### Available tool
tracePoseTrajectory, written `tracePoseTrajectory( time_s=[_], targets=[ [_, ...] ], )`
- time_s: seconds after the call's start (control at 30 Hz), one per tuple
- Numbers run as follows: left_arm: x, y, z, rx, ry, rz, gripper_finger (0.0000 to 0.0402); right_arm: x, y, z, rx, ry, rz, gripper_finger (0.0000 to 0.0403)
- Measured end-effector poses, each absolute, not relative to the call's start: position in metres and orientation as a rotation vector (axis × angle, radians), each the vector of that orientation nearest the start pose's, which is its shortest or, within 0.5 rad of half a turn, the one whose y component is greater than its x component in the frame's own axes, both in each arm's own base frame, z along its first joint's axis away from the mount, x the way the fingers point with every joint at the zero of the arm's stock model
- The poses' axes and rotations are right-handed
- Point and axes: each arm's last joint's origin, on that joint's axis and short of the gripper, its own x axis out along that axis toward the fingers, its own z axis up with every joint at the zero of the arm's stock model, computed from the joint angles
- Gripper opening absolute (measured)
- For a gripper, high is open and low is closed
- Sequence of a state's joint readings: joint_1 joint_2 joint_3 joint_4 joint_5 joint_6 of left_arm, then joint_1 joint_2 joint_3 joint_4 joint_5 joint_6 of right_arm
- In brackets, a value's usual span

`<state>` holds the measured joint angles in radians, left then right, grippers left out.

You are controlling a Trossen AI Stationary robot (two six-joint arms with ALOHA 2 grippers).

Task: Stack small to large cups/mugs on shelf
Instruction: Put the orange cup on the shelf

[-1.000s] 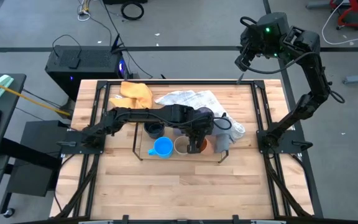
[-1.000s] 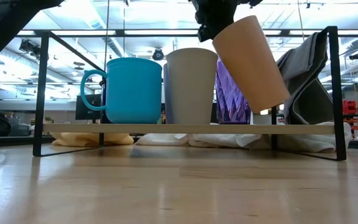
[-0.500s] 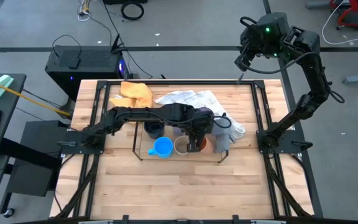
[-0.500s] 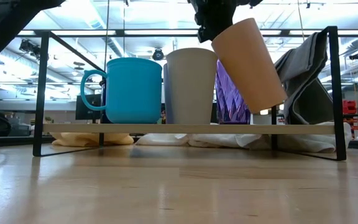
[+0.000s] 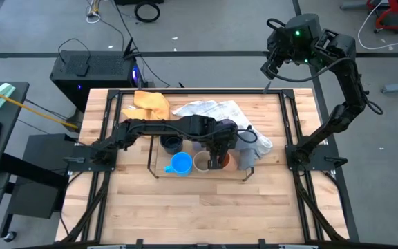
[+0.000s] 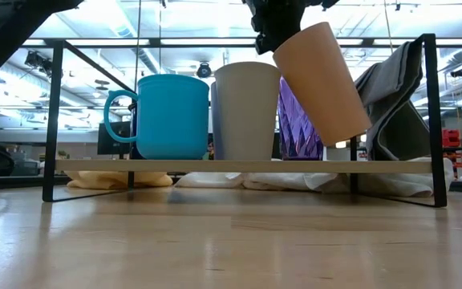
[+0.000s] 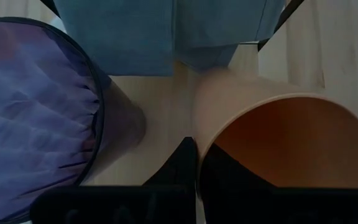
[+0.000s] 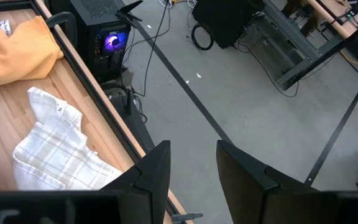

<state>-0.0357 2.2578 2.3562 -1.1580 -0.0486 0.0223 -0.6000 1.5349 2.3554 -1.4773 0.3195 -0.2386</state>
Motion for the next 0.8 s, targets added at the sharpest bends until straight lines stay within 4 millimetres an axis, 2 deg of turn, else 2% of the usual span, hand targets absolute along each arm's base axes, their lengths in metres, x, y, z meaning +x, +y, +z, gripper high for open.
tracePoseTrajectory(
  time_s=[0.47, 0.67, 0.8],
  targets=[
    [0.473, -0.013, 0.307, 0.063, 1.059, 0.009, 0.0009, 0.167, -0.126, 0.529, -0.119, 0.774, -0.799, 0.0137],
    [0.472, -0.013, 0.296, 0.064, 1.099, 0.008, 0.0009, 0.167, -0.126, 0.529, -0.119, 0.774, -0.799, 0.0137],
    [0.473, -0.013, 0.296, 0.063, 1.085, 0.009, 0.0009, 0.167, -0.126, 0.529, -0.119, 0.774, -0.8, 0.0137]
  ],
)
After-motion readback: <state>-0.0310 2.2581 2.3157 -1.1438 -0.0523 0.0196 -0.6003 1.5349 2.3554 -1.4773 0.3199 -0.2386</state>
